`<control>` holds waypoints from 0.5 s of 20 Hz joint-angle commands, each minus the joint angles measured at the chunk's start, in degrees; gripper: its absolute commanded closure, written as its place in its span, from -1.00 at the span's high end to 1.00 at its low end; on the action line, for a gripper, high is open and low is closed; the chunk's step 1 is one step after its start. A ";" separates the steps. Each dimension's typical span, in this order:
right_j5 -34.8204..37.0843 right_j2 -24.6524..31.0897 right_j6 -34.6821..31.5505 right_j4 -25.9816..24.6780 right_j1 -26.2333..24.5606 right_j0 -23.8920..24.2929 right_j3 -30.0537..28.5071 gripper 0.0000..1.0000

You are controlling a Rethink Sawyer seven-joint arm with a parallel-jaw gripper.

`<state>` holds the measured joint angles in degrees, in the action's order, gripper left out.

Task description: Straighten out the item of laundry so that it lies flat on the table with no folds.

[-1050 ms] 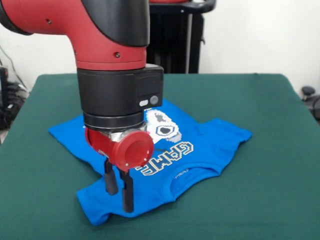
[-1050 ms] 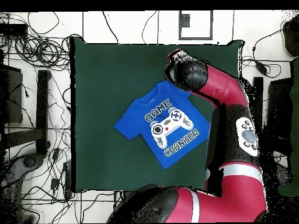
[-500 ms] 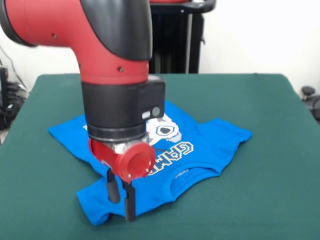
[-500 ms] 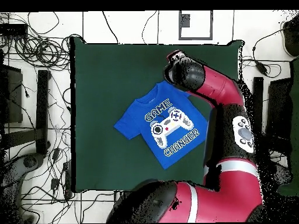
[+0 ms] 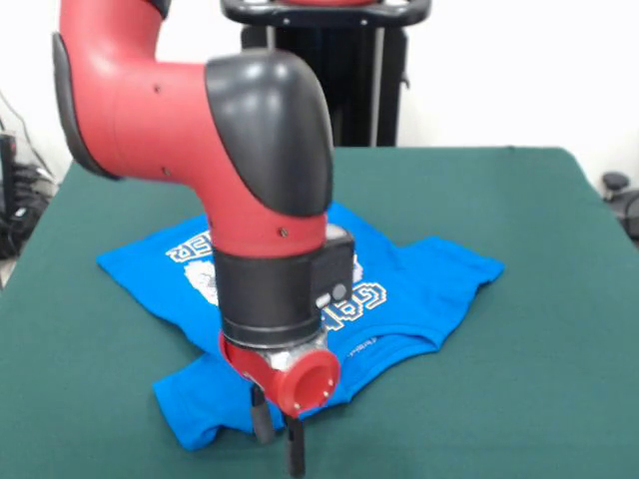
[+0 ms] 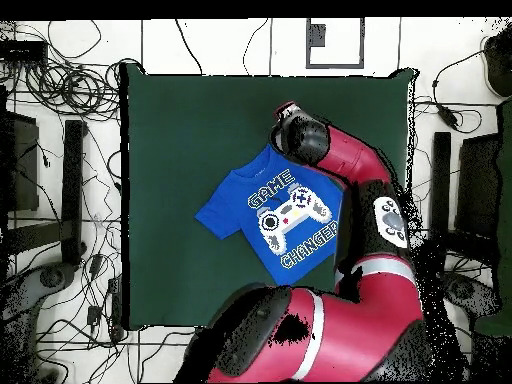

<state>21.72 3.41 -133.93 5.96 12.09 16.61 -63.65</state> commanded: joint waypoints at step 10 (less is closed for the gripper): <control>-0.03 2.30 -4.78 0.24 0.96 -0.28 -4.22 1.00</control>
<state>20.84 3.41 -133.93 5.88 11.44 16.80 -63.16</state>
